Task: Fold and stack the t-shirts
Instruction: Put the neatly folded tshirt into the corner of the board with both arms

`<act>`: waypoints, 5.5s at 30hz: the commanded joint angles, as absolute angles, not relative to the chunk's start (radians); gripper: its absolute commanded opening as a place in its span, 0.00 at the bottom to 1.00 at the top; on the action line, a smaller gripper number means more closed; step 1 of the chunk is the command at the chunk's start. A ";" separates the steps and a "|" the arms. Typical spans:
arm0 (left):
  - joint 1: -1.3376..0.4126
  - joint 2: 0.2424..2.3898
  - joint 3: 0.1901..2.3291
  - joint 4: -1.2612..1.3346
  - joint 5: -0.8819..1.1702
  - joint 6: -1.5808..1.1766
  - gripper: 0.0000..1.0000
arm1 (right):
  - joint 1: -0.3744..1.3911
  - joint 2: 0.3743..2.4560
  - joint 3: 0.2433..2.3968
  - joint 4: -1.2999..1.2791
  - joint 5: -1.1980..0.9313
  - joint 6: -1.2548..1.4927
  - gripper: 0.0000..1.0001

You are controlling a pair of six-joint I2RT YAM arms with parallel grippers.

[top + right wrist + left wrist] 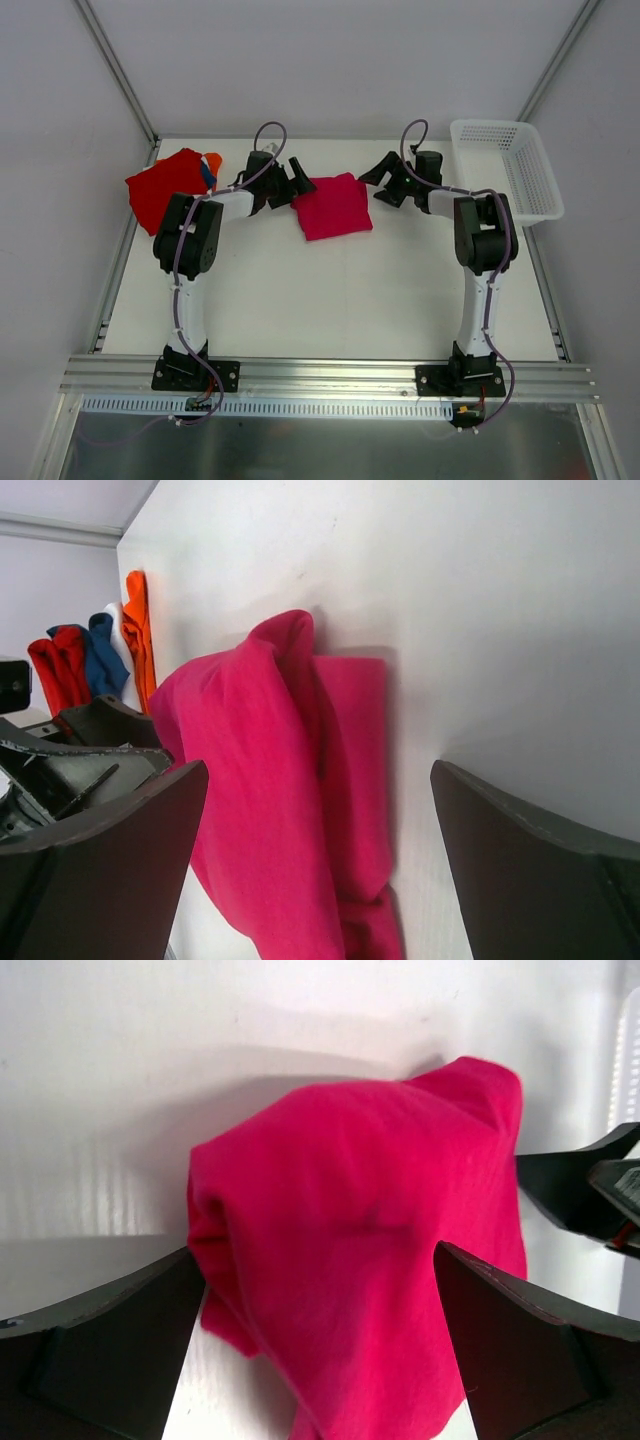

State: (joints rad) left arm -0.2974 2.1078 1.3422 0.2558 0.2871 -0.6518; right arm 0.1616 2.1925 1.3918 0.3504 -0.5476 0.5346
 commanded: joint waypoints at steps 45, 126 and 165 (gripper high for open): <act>-0.308 2.037 1.313 0.287 0.448 -0.744 0.00 | 0.393 2.114 1.486 0.405 -0.560 0.650 0.01; 0.316 1.669 1.539 -0.245 0.008 -0.209 0.00 | 0.894 2.786 2.522 0.637 0.038 0.796 0.00; 0.390 1.991 1.762 -0.247 -0.095 -0.198 0.98 | 0.907 2.531 1.836 1.098 -0.097 0.847 0.99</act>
State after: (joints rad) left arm 0.3748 1.9663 1.7119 -0.2836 -0.0418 -0.1909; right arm 0.9028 2.6568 1.8797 0.9337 -0.0460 0.8486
